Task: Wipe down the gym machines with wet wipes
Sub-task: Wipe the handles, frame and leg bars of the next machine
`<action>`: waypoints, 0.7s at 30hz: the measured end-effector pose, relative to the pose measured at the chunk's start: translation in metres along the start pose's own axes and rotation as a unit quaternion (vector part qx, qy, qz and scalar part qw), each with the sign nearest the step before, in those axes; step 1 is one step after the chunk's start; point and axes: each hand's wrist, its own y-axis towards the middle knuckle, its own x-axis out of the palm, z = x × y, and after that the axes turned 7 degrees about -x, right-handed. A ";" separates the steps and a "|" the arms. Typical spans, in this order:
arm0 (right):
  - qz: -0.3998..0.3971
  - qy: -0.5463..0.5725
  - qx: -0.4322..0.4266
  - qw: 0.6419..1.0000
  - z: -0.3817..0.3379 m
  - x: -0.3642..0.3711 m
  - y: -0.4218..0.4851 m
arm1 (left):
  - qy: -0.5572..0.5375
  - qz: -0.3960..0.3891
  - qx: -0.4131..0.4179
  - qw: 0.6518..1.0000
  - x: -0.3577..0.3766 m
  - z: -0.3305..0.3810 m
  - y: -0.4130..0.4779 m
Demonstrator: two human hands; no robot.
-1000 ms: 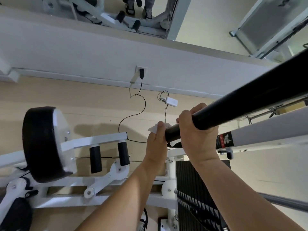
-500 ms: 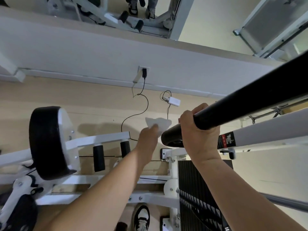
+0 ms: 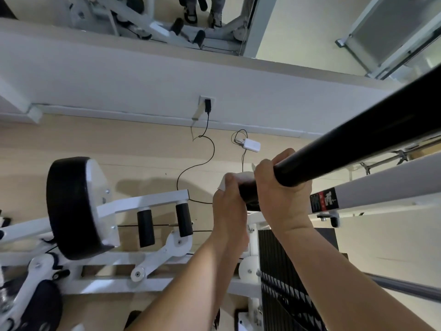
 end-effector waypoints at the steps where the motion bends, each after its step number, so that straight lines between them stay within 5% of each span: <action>1: 0.001 0.001 -0.001 1.000 0.000 0.000 0.000 | 0.020 -0.003 0.022 1.000 0.000 -0.004 0.002; 3: -0.002 0.003 -0.005 1.000 -0.001 0.000 -0.001 | 0.028 0.009 -0.003 1.000 -0.008 -0.013 0.012; 8: -0.003 0.018 0.003 1.000 0.003 0.000 0.000 | -0.072 0.054 -0.223 0.971 -0.013 -0.021 0.033; 15: 0.002 0.038 0.001 0.999 0.005 0.001 0.000 | -0.033 -0.012 -0.050 0.998 -0.007 0.011 -0.021; 21: 0.003 -0.006 0.028 1.000 -0.010 0.000 -0.006 | -0.052 0.136 -0.165 0.976 -0.037 0.029 -0.047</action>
